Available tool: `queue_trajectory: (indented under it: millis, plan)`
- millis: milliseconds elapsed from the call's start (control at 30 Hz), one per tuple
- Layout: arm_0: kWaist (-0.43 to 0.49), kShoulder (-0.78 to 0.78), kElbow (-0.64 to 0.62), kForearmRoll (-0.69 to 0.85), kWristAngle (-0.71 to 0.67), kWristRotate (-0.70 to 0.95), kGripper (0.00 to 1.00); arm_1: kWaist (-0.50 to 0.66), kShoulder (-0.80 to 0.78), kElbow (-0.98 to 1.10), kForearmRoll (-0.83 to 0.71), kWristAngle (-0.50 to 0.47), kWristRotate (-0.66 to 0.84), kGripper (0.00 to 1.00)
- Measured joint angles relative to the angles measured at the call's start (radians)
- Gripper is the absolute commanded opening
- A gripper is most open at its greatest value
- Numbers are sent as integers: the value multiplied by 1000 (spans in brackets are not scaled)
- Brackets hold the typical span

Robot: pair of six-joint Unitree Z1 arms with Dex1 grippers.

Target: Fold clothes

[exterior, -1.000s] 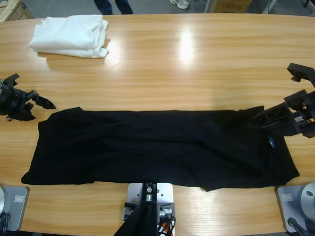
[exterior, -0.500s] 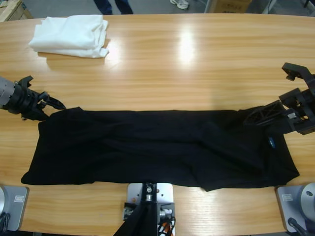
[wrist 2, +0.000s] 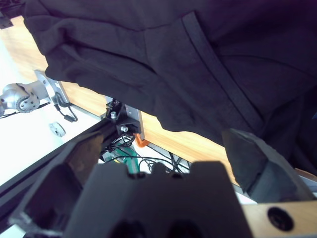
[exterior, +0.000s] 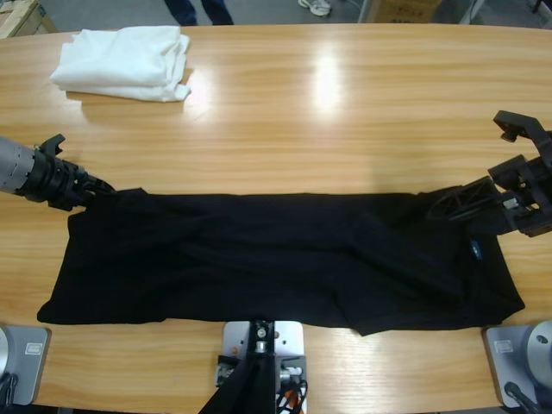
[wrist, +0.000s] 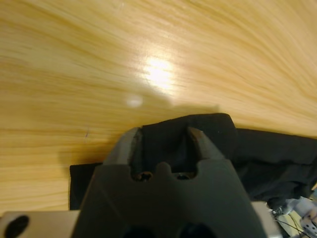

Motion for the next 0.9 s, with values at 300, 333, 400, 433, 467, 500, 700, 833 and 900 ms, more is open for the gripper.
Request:
queue_trajectory:
  millis: [300,333,400,433,467,500,700,833,900]
  plan:
    - [0,-31,23,-14,-4,0,0,0,3,35,-29,0,0,982]
    - [1,-39,24,-14,-4,0,0,0,6,37,-33,0,0,982]
    - [10,-61,27,-14,-4,-6,0,4,15,42,-44,0,0,982]
    - [17,-74,27,-15,-4,-10,0,6,20,45,-50,1,0,982]
    - [25,-85,27,-18,-4,-15,0,9,26,49,-55,2,0,982]
    - [35,-96,27,-22,-4,-20,0,12,32,53,-59,5,0,982]
    - [76,-156,27,-46,-4,-45,0,22,42,75,-77,18,0,982]
    - [80,-208,26,-47,28,-51,0,29,50,83,-91,24,0,982]
    - [81,-237,26,-47,65,-51,0,35,55,84,-96,26,0,982]
